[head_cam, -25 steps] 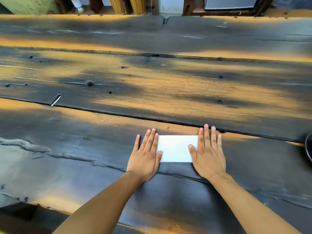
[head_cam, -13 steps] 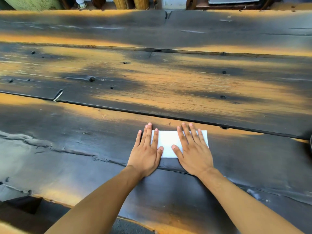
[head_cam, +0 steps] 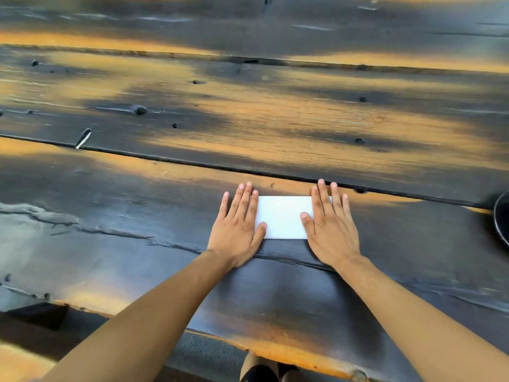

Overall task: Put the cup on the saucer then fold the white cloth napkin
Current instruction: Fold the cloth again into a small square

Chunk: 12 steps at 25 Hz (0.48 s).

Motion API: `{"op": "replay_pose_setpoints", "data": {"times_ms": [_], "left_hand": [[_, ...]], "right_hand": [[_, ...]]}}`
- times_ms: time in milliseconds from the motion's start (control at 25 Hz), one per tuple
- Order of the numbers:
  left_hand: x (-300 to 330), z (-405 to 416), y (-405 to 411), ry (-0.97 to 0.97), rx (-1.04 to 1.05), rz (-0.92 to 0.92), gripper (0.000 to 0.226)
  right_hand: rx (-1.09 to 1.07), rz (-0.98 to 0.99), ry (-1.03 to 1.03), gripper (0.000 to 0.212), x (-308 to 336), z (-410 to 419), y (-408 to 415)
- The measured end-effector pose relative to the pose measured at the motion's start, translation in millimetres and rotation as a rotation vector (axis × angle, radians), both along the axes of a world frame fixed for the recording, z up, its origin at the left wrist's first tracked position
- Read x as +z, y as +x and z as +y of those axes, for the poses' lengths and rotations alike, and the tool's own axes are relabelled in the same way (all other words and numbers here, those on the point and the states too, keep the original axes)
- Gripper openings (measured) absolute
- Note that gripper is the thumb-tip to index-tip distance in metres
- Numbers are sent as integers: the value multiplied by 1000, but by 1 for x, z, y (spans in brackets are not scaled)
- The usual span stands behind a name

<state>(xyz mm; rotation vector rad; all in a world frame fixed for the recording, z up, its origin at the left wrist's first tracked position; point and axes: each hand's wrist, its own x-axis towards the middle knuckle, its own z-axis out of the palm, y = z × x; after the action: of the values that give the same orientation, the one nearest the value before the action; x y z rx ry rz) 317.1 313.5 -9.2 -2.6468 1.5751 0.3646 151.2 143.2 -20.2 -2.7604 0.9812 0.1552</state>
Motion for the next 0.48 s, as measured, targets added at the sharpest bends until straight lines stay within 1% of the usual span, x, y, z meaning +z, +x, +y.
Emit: {"op": "replay_pose_setpoints", "data": {"times_ms": [160, 320, 400, 480], "left_hand": [[-13, 1, 3, 1, -9, 12, 75], [-1, 0, 3, 45, -16, 49, 78], [13, -1, -1, 5, 23, 69, 80], [23, 3, -9, -127, -5, 19, 79]], "right_hand": [[3, 23, -6, 70, -8, 0, 0], [-2, 31, 60, 72, 1, -1, 0], [-31, -29, 88, 68, 13, -2, -4], [-50, -164, 41, 58, 22, -3, -10]]}}
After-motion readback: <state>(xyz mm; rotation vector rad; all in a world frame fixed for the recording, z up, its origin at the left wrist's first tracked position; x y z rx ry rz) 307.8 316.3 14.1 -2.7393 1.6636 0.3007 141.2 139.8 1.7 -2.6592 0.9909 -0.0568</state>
